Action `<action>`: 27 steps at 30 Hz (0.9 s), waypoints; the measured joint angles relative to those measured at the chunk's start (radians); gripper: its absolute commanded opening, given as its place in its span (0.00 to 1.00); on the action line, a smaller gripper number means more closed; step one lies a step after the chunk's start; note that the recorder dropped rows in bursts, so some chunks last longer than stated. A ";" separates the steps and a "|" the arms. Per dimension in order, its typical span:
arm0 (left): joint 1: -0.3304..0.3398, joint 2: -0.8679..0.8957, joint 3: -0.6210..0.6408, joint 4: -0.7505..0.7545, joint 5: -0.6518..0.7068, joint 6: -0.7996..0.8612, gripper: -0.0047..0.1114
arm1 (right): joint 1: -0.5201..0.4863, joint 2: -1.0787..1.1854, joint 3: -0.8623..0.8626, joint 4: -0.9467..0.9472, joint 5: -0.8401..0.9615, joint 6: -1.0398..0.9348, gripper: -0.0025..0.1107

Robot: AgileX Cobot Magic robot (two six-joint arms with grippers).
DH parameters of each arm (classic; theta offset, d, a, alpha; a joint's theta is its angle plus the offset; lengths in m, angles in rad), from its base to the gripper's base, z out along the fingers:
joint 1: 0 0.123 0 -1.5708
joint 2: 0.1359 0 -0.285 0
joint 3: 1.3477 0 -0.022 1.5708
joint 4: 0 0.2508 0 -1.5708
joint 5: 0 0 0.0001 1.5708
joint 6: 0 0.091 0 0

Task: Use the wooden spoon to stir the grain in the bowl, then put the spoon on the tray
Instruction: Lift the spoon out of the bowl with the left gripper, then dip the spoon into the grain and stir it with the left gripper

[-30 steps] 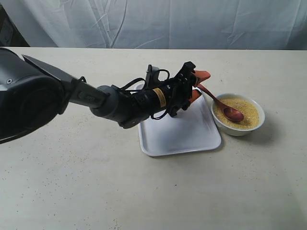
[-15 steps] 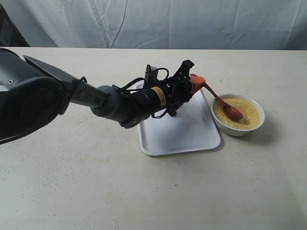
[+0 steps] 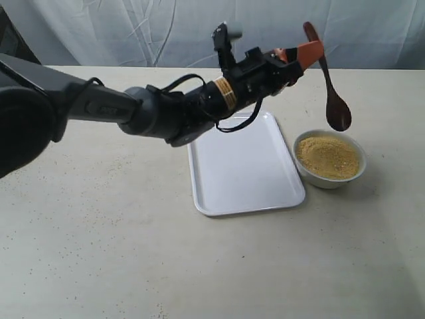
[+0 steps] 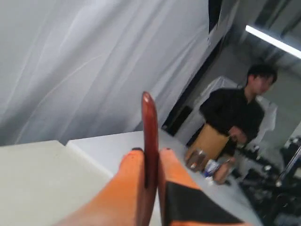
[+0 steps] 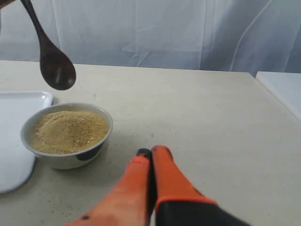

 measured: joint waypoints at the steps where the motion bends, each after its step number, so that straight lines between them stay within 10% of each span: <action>1: 0.000 -0.016 -0.010 0.026 0.039 0.028 0.04 | 0.000 0.000 0.000 0.000 0.000 0.000 0.04; 7: 0.000 -0.002 -0.036 0.111 0.216 0.123 0.04 | 0.000 0.000 0.000 0.000 0.000 0.000 0.04; 27: -0.025 0.031 -0.051 0.067 0.209 0.166 0.04 | 0.000 0.000 0.000 0.000 0.000 0.000 0.04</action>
